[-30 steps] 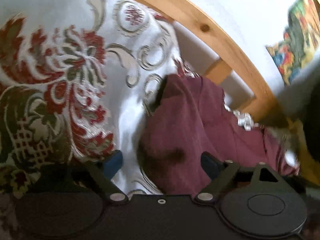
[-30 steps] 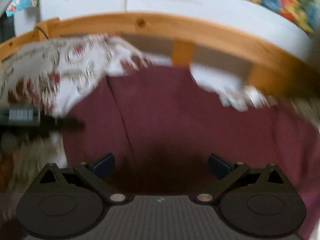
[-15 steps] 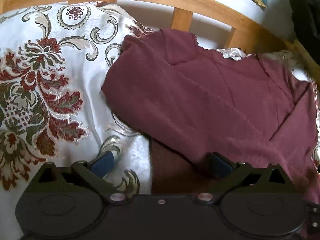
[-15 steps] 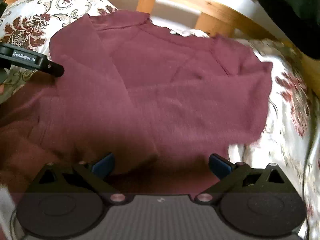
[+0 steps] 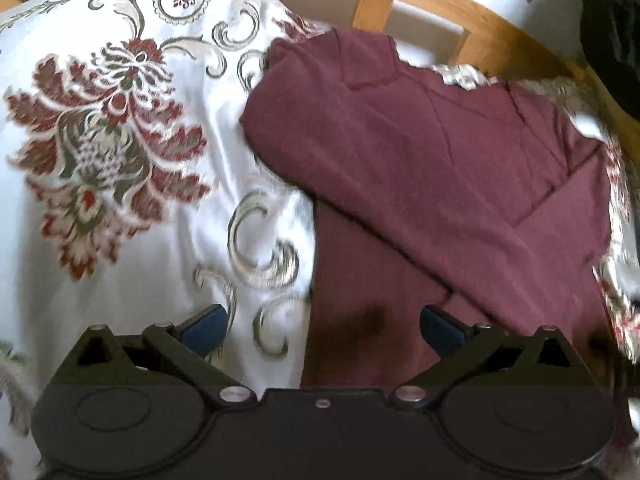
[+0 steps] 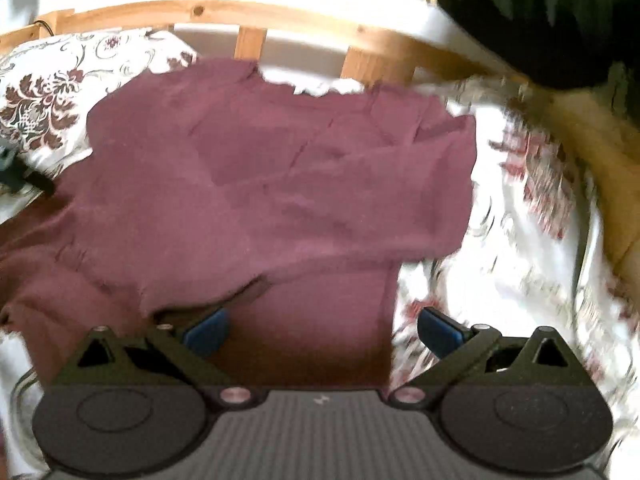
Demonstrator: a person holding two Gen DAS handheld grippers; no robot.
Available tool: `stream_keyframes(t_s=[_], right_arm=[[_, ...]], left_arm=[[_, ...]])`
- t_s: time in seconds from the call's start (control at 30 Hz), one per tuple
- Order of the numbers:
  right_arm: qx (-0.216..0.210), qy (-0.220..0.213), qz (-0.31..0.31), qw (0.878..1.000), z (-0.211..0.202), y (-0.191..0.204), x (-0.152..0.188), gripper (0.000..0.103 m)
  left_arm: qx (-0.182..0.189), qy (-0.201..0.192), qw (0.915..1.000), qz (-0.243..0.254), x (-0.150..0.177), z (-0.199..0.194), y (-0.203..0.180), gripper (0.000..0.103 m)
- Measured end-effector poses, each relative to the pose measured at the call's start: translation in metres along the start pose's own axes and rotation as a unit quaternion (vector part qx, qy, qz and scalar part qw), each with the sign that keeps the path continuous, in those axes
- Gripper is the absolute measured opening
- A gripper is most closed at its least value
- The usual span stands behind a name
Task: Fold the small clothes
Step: 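Move both grippers to the sweater hem and close on it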
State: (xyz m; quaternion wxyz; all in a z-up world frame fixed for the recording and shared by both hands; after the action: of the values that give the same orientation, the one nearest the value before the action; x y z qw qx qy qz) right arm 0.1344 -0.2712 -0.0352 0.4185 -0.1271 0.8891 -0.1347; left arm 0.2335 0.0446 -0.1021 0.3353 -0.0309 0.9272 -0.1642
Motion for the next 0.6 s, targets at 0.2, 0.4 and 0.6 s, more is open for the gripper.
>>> stream_keyframes(t_s=[0.2,0.4,0.6], right_arm=[[-0.026,0.005,0.024,0.999,-0.001,-0.015,-0.010,0.103],[-0.068,0.014,-0.041,0.997,-0.053,0.001,0.025,0.103],[-0.106,0.019,-0.104,0.989,-0.084,0.048,0.050,0.102]], left_arm=[[-0.001,0.029,0.9992,0.029,0.023,-0.034,-0.005,0.102],[0.016,0.017,0.9997,0.005,0.031,-0.065,0.003,0.102],[0.054,0.020,0.9974,0.044,0.033,-0.059,-0.026,0.102]])
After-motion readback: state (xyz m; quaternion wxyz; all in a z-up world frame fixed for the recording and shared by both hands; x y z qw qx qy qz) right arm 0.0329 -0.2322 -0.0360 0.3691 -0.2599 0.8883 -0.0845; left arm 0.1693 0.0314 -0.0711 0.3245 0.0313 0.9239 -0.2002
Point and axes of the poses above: each gripper's, at about its wrist camera, not at the fingertips, and z roughly the way its jaws point, y to its left, x to its underside, the point moved 4 cm from there along z, roughly the way its jaws point, and after that the axes turned 9 degrees about x, right-handed, at the moved point
